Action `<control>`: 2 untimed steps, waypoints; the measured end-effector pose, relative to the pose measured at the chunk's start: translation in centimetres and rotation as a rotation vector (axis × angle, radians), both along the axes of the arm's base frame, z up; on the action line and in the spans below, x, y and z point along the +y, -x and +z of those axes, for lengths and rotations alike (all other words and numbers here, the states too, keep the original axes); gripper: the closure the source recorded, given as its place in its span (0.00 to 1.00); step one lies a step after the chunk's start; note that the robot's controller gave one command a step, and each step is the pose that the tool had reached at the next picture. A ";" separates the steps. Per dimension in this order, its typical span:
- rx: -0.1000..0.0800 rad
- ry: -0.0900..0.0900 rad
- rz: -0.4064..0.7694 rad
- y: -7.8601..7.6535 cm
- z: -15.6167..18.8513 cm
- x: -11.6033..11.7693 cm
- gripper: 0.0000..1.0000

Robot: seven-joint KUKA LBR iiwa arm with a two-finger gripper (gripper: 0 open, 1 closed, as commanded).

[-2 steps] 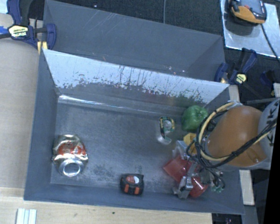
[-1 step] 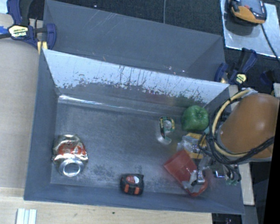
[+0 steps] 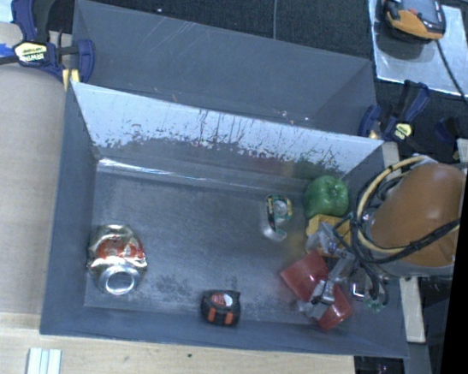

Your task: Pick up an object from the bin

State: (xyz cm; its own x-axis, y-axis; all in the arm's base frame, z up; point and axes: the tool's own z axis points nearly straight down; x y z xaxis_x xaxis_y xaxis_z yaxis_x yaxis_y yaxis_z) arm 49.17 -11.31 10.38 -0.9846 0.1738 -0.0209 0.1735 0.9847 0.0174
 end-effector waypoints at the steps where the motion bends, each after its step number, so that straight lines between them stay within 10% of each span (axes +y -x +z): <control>1: -0.015 -0.011 -0.115 -0.1 -2.9 0.6 0.00; 2: -0.010 -0.013 -0.032 0.2 -3.4 0.3 1.00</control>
Offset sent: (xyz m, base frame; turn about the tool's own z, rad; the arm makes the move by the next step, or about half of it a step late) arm -0.0067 -0.0110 -0.0338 -0.1346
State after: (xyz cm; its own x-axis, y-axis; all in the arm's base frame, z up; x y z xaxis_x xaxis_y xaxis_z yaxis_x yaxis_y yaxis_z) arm 48.96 -11.01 7.00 -0.9781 0.2059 -0.0285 0.2050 0.9782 0.0317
